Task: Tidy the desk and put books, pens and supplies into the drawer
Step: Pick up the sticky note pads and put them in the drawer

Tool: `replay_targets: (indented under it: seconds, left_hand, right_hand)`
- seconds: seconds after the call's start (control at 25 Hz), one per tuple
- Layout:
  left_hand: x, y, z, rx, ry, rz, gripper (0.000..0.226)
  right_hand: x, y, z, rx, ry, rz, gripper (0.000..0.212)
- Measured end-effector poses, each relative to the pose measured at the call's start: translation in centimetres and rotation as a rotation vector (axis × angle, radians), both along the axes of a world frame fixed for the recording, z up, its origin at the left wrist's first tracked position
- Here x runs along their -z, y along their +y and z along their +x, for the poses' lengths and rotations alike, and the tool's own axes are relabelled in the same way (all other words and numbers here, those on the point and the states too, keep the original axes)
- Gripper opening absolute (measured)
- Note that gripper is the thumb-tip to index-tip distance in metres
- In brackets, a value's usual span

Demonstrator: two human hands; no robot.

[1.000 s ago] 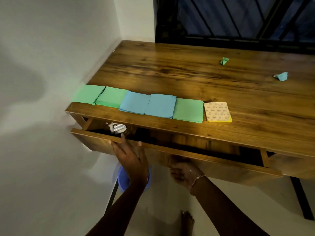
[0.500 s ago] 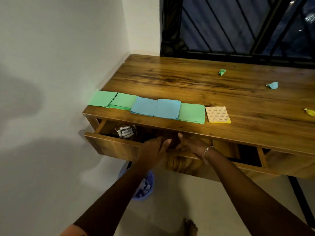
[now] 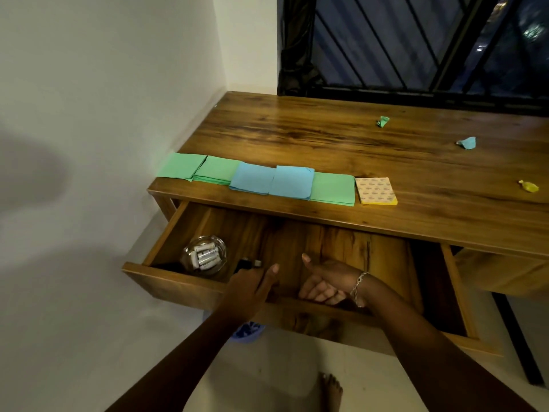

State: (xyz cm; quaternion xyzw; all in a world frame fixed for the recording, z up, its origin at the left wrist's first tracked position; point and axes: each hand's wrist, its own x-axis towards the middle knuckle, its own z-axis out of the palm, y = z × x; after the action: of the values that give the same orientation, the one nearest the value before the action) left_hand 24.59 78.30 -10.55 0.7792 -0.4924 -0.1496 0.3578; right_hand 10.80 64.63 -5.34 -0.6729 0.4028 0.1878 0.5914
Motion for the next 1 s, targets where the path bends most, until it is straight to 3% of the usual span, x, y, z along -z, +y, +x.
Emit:
replay_targets:
  seconds: [0.12,0.36,0.48,0.56,0.6,0.68,0.72,0.8,0.88,1.0]
  left_hand:
    - [0.4,1.8,-0.7,0.012,0.027,0.016,0.093]
    - [0.4,3.2,-1.3,0.017,0.058,-0.018,0.075]
    - [0.2,3.1,-1.3,0.043,-0.040,0.046,0.074]
    - [-0.4,2.4,-1.3,0.090,-0.158,0.117,0.074]
    - [-1.0,1.8,-1.3,0.119,-0.230,0.163,0.071]
    - [-2.2,0.0,-0.9,0.127,-0.321,0.223,0.049]
    - [-2.7,-1.3,-0.3,0.123,-0.365,0.217,0.042]
    - [-3.3,-4.7,1.2,0.143,-0.475,0.169,0.050]
    - [-4.3,-8.2,2.3,0.178,-0.586,0.193,0.064]
    - [-5.3,-12.5,3.2,0.197,-0.719,0.318,0.076]
  right_hand:
    - [0.7,1.2,-0.7,-0.019,0.006,0.035,0.077]
    - [1.0,2.3,-1.2,-0.060,0.012,0.084,0.070]
    - [1.0,2.6,-1.3,-0.050,-0.015,0.084,0.063]
    - [1.2,3.0,-1.2,0.028,-0.118,0.062,0.045]
    - [1.3,2.8,-1.0,0.054,-0.204,-0.034,0.032]
    - [0.7,1.2,-0.7,0.021,-0.312,-0.445,0.017]
    - [0.1,-0.1,-0.4,-0.006,-0.304,-0.703,0.019]
    - [-1.1,-2.9,0.6,-0.042,-0.285,-1.091,0.027]
    - [-1.9,-5.7,2.1,-0.130,-0.258,-1.243,0.039]
    - [-2.1,-8.8,4.4,-0.345,-0.116,-1.217,0.072]
